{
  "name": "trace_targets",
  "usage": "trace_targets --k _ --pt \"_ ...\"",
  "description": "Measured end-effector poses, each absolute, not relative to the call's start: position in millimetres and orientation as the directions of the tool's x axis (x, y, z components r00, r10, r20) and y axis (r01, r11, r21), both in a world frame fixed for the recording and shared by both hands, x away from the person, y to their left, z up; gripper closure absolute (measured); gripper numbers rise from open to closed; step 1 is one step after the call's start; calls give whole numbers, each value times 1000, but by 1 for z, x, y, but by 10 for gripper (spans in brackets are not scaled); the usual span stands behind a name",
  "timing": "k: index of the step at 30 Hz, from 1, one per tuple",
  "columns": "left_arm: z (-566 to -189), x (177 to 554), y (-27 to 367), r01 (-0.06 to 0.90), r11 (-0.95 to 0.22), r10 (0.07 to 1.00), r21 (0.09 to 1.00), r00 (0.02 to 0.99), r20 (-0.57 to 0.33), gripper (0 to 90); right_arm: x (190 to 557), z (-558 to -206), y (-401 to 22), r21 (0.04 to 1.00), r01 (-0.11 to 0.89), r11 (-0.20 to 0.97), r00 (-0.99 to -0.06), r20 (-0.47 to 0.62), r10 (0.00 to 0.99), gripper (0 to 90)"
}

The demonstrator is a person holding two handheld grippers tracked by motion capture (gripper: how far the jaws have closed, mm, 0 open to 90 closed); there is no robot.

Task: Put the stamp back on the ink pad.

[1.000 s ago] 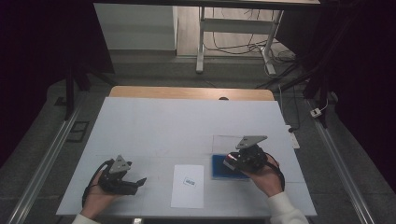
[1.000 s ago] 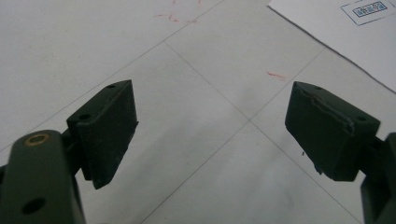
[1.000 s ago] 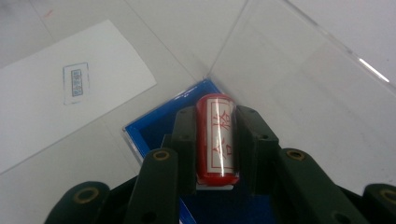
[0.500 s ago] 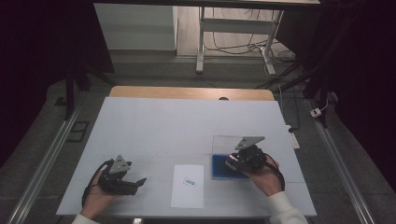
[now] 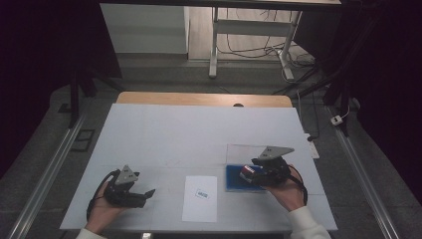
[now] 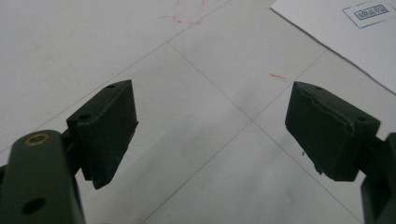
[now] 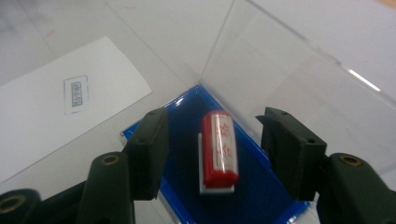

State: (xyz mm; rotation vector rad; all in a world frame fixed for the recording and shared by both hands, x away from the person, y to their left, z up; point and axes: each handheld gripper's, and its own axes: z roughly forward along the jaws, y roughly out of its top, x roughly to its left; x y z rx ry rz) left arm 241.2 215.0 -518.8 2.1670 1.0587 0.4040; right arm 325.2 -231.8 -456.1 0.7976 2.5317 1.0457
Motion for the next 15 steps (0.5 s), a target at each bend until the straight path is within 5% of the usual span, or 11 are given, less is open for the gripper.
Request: trace_targets --k 15 --pt "-517 240 216 571 -422 781 704 623 -37 168 285 -490 -318 759 412 504 -724 -63 687 379"
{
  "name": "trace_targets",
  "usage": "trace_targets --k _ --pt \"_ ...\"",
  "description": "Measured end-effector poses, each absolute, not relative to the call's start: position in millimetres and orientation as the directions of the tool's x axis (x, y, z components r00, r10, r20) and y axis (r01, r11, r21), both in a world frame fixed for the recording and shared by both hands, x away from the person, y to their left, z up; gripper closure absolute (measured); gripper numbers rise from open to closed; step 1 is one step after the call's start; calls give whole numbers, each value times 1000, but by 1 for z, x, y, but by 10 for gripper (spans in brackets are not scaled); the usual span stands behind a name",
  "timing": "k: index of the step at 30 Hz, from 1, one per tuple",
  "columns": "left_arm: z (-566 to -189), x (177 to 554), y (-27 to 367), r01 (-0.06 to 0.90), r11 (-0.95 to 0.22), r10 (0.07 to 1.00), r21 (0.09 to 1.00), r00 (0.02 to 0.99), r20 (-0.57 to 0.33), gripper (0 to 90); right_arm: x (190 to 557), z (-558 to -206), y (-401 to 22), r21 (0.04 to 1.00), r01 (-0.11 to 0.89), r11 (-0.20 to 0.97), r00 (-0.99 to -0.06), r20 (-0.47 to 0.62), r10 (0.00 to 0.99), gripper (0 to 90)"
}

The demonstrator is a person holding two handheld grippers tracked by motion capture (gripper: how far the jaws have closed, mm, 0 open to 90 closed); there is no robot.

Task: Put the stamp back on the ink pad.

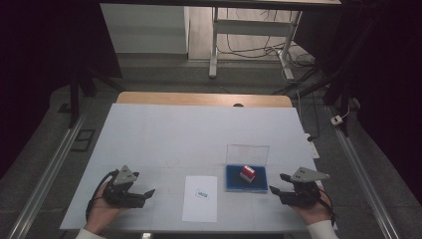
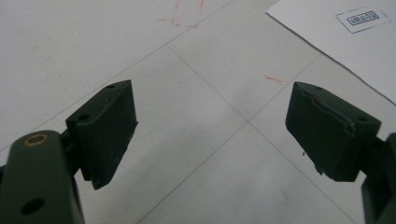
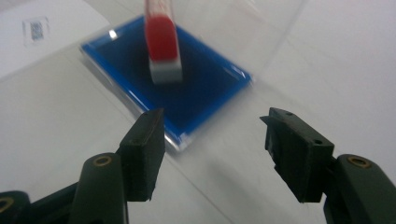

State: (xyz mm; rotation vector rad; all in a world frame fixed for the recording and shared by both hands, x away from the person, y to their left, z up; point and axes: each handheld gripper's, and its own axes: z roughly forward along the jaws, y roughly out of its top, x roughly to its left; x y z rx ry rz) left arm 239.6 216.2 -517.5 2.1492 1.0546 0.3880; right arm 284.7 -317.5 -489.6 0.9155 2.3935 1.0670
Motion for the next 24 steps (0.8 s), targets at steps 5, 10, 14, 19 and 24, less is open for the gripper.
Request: trace_targets --k 5,10,14,19,24 --pt "-518 240 215 570 -426 781 702 624 -33 167 286 -496 -327 768 418 485 -723 -41 689 379" --pt "-518 239 215 570 -425 781 703 623 -34 167 286 -497 -323 765 402 503 -736 -57 675 379" --pt "-518 239 214 569 -427 779 703 626 -32 167 286 -496 -323 769 398 500 -738 -56 673 379" --pt "-518 239 214 569 -428 780 702 625 -31 167 286 -495 -323 774 393 497 -739 -56 671 379" --pt "-518 240 215 570 -427 781 702 623 -31 167 286 -495 -322 776 385 499 -745 -58 664 376"
